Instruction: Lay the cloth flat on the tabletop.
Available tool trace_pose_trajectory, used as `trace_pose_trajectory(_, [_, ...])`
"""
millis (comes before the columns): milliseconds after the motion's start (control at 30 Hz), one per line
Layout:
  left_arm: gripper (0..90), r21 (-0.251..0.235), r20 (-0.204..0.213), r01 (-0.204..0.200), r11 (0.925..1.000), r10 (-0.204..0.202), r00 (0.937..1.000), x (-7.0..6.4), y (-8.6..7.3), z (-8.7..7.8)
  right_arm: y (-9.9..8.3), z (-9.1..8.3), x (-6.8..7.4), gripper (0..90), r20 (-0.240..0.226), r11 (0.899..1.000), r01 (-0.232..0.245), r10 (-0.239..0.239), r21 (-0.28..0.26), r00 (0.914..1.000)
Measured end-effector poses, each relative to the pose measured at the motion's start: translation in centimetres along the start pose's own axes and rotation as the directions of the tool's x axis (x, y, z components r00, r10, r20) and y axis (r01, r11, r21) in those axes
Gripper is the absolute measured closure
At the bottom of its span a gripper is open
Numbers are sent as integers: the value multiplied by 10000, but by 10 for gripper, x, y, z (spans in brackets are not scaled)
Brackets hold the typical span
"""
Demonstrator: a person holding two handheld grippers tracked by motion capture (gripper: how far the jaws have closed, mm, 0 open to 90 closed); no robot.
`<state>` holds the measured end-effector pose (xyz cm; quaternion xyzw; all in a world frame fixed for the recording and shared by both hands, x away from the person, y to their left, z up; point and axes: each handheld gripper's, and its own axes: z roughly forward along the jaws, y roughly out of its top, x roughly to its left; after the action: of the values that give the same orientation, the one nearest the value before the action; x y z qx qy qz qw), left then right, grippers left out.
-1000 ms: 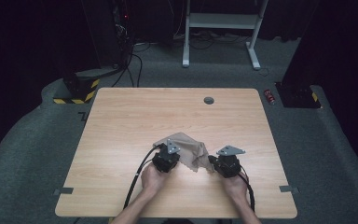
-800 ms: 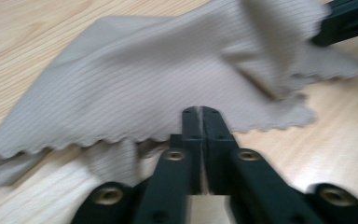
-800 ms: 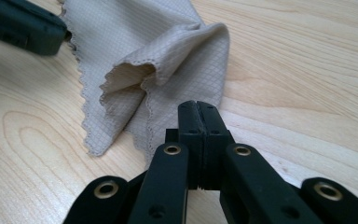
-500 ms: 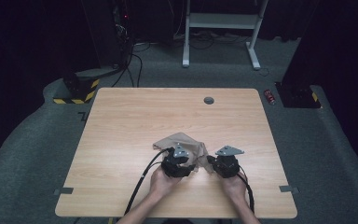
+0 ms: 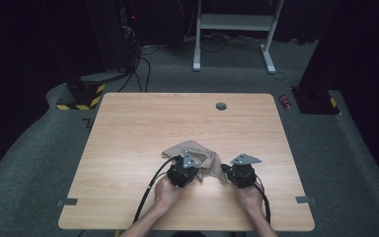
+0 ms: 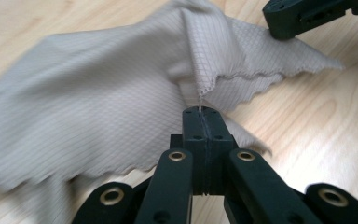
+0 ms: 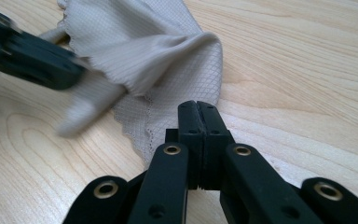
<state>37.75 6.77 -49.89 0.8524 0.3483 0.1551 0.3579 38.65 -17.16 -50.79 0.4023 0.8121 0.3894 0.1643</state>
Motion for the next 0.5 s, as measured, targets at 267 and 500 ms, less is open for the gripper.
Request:
trace_pose_trajectory(267, [896,227,-1193,-387,9990,412,9920,14,-23,-39,7,-4,10,893,-380,9993,270,-279,-240,9989])
trace_pose_trajectory(500, [892,523,-1668,16,9986,72,9860,31,-50,-57,15,1,25,890,-1006,9968,780,-793,-169,9918])
